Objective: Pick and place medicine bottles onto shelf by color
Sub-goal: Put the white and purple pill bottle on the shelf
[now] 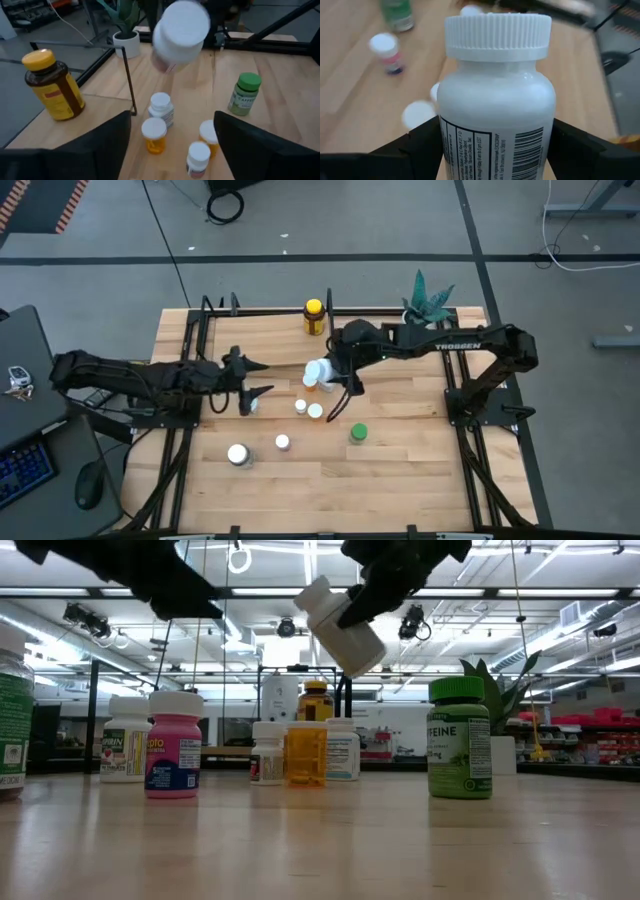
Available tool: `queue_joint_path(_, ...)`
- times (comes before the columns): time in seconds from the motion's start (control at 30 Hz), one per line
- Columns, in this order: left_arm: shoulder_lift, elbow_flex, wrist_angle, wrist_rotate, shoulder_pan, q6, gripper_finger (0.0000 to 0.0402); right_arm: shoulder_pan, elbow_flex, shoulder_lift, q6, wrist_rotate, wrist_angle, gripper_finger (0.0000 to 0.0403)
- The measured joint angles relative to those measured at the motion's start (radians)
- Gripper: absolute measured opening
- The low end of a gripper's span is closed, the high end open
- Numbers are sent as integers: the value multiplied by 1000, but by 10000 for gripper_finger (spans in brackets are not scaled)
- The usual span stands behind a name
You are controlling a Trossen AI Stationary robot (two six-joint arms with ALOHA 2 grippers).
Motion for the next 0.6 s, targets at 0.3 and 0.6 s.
queue_joint_path(0.3, 172, 201, -110, 0, 20, -25, 348, 72, -88, 7, 18, 178, 301, 300)
queue_joint_path(0.6, 314, 358, -185, 2, 21, 81, 359, 99, -90, 53, 19, 147, 362, 300)
